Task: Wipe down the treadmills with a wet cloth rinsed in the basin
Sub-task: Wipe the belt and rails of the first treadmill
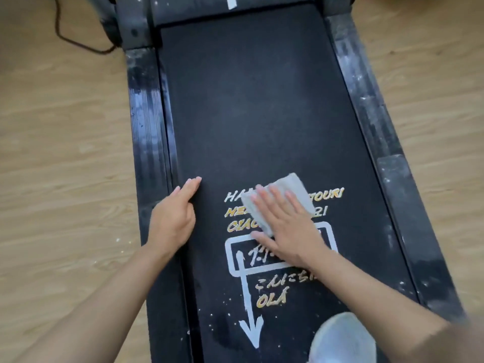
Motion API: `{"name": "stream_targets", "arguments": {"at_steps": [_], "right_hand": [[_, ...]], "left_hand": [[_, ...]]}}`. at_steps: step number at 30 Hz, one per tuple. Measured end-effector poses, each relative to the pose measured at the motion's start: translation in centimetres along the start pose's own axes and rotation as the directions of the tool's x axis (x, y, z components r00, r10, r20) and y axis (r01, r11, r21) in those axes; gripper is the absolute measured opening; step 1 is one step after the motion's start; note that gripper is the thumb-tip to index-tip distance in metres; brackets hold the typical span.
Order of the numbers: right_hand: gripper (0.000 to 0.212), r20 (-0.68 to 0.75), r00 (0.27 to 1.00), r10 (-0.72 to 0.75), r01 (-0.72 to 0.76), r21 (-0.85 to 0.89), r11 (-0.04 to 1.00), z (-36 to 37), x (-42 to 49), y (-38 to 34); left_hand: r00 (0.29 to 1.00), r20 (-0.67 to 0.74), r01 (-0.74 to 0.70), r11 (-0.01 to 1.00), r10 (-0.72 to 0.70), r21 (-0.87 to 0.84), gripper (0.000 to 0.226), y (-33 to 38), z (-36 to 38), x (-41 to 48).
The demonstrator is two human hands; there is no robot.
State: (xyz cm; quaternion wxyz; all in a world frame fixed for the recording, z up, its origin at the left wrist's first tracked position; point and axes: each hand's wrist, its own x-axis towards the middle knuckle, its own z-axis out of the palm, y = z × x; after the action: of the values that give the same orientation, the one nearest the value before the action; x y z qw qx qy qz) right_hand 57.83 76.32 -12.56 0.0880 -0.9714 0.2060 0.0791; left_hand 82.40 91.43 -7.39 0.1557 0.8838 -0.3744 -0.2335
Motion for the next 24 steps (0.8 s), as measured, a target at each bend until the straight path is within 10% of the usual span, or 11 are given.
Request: {"name": "stream_targets", "arguments": {"at_steps": [3, 9, 15, 18, 24], "right_hand": [[0.086, 0.02, 0.908, 0.419, -0.42, 0.055, 0.906, -1.3, -3.8, 8.7], [0.102, 0.073, 0.748, 0.659, -0.657, 0.212, 0.723, -1.1, -6.3, 6.9], [0.103, 0.082, 0.991, 0.106, -0.114, 0.099, 0.988, 0.5, -1.9, -9.2], [0.096, 0.087, 0.971, -0.222, 0.213, 0.103, 0.972, 1.5, 1.0, -15.2], [0.083, 0.042, 0.976, -0.214, 0.214, 0.006, 0.977, 0.7, -0.9, -5.8]], "left_hand": [[0.996, -0.087, 0.013, 0.998, -0.007, 0.068, 0.073, 1.5, 1.2, -0.2], [1.0, 0.001, -0.024, 1.0, 0.024, 0.018, 0.082, 0.0, 0.5, -0.4], [0.962, 0.253, -0.142, 0.977, 0.099, 0.157, 0.097, -1.9, -3.1, 1.1], [0.957, 0.275, -0.159, 0.962, 0.096, 0.22, 0.096, -1.0, -4.0, 1.7], [0.986, 0.146, -0.119, 0.96, 0.084, 0.253, 0.088, 1.1, -2.2, 1.1]]}}
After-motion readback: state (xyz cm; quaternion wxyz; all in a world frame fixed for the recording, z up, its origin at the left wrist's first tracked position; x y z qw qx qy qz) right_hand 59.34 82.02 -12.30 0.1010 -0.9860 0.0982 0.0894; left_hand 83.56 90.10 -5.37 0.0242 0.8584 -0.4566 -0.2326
